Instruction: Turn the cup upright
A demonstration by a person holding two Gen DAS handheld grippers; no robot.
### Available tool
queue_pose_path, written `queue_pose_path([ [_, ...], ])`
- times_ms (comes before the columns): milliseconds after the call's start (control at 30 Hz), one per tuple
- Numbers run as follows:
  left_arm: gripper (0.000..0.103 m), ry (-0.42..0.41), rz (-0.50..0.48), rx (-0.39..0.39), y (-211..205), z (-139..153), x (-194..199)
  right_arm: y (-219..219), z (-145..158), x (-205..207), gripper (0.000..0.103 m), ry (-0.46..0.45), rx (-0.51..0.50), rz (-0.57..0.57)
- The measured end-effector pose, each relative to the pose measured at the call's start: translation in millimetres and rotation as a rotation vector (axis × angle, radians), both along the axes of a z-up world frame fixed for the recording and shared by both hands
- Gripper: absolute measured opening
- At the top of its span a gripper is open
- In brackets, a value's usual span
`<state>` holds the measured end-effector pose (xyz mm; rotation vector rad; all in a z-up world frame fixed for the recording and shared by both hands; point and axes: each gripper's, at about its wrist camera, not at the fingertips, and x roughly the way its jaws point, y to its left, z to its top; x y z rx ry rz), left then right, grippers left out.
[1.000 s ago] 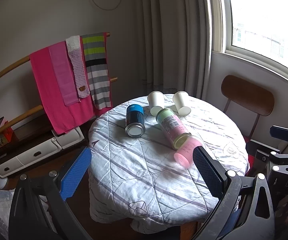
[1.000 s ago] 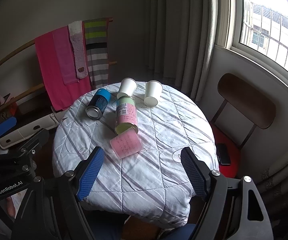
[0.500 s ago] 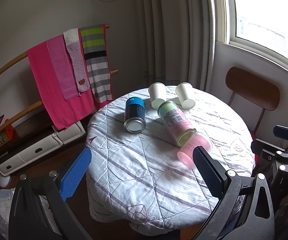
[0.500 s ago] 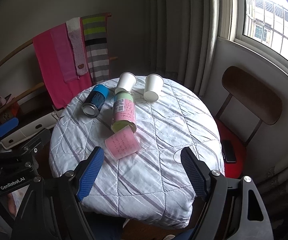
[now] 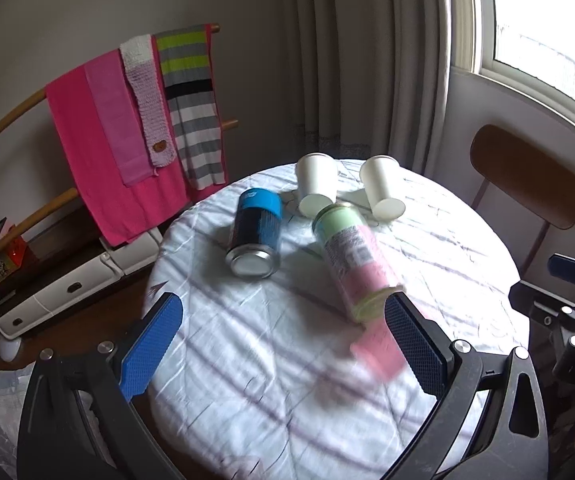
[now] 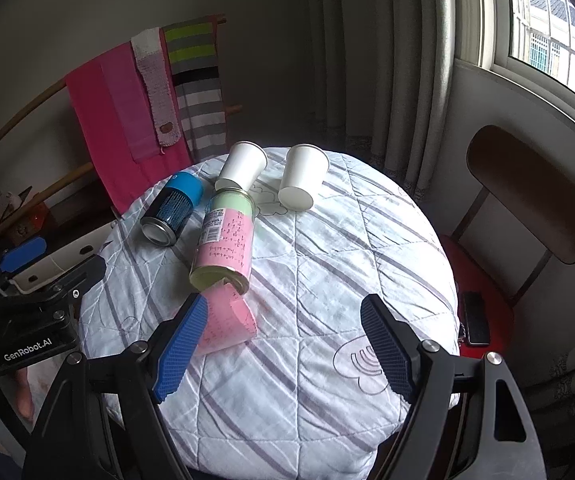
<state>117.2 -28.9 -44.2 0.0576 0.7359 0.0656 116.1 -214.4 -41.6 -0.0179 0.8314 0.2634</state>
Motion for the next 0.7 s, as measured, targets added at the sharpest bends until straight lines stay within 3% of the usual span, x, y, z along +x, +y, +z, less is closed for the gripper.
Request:
queue_pose_path([
  [500,0.102,0.070,0.026,-0.002,-15.6,14.7,79.3,-10.5,0.1,91.4,0.080,0.066,0.050,0.060],
  [700,0.102,0.136,0.065,0.023,-13.6,49.8,86.8,2.2,24.5,109.5,0.080,0.152,0.052,0.086],
])
